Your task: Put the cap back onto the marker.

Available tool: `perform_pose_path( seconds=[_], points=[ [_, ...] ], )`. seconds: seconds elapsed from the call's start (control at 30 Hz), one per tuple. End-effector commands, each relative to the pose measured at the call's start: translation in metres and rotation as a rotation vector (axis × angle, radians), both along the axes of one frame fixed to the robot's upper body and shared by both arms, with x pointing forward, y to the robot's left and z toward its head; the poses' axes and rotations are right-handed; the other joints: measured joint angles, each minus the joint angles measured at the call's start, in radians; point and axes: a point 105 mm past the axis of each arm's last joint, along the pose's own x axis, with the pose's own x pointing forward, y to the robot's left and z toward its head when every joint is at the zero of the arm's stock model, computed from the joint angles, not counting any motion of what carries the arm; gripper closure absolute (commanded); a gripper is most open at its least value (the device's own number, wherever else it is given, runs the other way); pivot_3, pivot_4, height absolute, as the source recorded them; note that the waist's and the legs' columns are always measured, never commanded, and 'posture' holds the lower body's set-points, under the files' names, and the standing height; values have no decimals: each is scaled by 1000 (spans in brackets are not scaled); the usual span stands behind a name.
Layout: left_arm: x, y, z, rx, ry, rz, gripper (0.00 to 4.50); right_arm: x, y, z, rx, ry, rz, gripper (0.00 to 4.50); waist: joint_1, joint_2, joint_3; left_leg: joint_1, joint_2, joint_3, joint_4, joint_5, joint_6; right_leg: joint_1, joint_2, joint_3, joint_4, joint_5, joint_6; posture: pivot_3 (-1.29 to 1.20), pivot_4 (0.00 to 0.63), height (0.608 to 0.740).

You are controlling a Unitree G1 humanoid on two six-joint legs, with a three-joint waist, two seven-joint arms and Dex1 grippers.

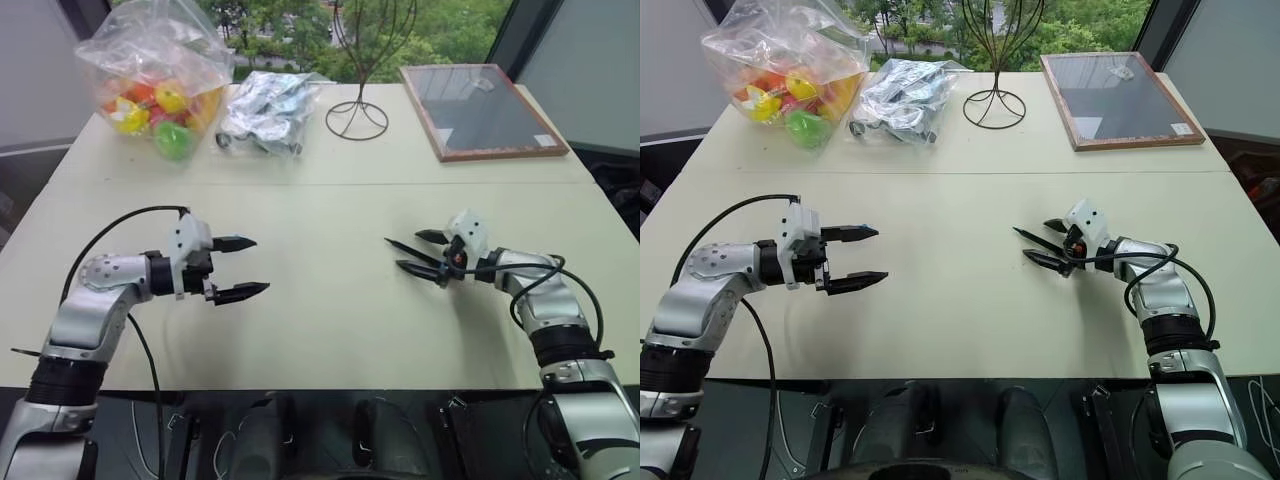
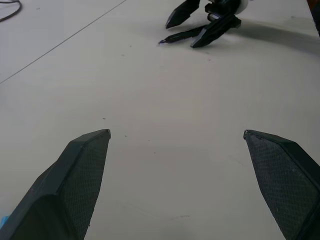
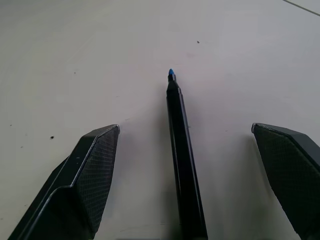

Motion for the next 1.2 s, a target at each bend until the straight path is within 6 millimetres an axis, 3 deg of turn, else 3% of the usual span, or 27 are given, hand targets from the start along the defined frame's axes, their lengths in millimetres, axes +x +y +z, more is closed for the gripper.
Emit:
perform_pose_path(
  seconds=[0.03,0.27,0.37,0.47,0.8,1.2],
  points=[
    [-1,0,7,0,-49,-5,0,-4,-3,0,-18,-8,8,88,0,0,0,0,0,0,0,0,0,0,0,0,0,0,0,0,150,740],
    [0,-4,5,2,-52,-11,0,-5,-1,-2,-26,-2,18,88,0,0,0,1,0,0,0,0,0,1,0,0,0,0,0,0,150,740],
    [0,-4,4,0,-55,-11,0,-5,2,-5,-69,10,44,879,0,0,0,1,0,0,0,0,0,1,0,0,0,0,0,0,150,740],
    [1,-5,4,-4,-58,-7,0,-3,3,-4,-110,32,72,2314,-3,0,0,1,0,0,0,0,0,1,0,0,0,0,0,0,150,740],
    [-1,-6,-1,-18,-74,30,0,-4,6,1,-172,82,158,2314,-5,0,0,2,0,0,0,0,0,2,0,0,0,0,0,0,150,740],
    [-3,-9,-7,-11,-81,34,0,6,8,6,-124,173,125,2314,-5,0,0,2,0,0,0,-1,2,2,0,0,0,0,0,0,150,740]
  ],
)
